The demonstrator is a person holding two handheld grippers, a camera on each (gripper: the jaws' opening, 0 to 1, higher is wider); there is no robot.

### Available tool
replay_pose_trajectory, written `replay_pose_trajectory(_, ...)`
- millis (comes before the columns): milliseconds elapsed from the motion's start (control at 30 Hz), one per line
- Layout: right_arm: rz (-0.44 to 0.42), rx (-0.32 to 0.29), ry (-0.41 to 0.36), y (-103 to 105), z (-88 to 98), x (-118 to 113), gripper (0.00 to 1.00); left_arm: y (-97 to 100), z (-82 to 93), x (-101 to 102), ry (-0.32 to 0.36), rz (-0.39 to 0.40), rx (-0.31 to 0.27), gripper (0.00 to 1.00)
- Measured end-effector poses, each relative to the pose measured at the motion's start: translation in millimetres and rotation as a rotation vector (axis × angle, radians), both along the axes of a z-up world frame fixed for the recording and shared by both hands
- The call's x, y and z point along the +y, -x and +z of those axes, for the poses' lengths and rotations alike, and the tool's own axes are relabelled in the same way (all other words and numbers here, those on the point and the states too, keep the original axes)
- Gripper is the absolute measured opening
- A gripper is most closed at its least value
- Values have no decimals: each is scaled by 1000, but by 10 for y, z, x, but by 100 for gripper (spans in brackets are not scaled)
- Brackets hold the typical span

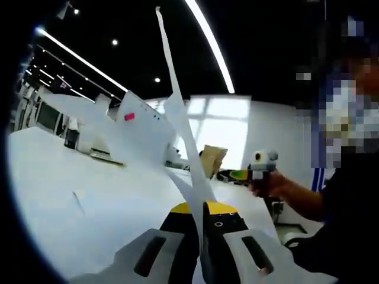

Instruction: Organize the stack of printing papers by aligning and flattening the scattered papers on the table

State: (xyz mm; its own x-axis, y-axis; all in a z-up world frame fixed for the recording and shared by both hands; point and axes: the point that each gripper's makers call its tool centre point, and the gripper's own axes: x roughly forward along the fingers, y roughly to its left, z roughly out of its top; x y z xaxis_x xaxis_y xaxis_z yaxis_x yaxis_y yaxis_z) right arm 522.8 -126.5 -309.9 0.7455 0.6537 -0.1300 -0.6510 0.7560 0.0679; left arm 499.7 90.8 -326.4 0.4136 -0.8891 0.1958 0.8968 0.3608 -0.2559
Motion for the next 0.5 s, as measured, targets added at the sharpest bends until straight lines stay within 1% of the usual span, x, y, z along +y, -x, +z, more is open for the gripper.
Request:
replay_pose_trajectory(267,-47,47,72,-114,-255,-137,28,-8,-21,-8,-11,0,1,6)
replay_pose_trajectory(333,-57,60,71,-102,-289,-137,28,-8,-25,-10,-14,0,1,6)
replay_pose_trajectory(500,-79,85,94,-191,-362,-225,31,-3,-32,-17,-18,-1,1,6)
